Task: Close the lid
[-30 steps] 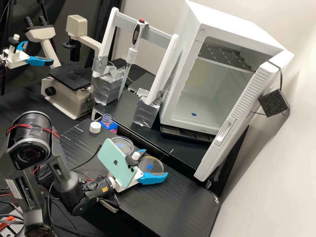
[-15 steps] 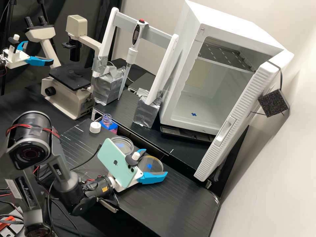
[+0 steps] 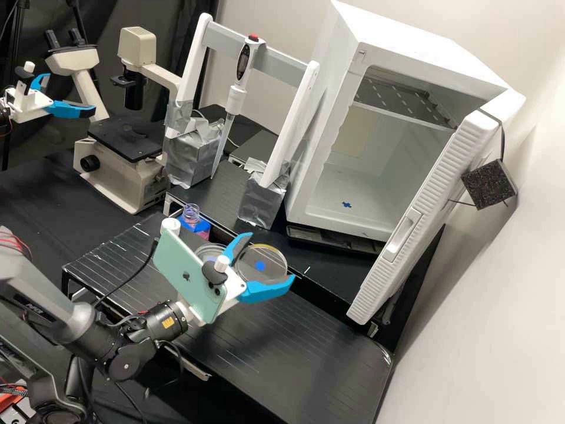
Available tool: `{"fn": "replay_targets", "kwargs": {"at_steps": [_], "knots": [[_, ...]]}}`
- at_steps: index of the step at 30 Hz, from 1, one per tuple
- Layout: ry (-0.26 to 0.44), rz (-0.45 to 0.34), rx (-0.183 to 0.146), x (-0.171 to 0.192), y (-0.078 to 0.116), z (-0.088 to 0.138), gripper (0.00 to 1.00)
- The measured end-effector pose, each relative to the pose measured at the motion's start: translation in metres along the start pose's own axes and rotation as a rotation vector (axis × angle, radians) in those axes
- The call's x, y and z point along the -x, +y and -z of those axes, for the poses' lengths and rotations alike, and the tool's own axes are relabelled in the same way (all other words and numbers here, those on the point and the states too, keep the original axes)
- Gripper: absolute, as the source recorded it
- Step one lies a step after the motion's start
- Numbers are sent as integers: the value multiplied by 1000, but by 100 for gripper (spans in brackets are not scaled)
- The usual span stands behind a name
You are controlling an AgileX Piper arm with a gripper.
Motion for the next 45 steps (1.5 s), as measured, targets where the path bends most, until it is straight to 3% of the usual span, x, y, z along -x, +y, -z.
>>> {"fn": "replay_targets", "kwargs": {"at_steps": [8, 14, 21, 31, 37, 38, 45], "knots": [[128, 194, 25, -3, -24, 15, 0], [145, 291, 56, -6, -38, 12, 0], [137, 339, 61, -7, -44, 8, 0], [112, 387, 126, -3, -43, 0, 0], [104, 400, 132, -2, -42, -4, 0], [105, 403, 131, -2, -42, -5, 100], [102, 404, 129, -2, -42, -6, 100]]}}
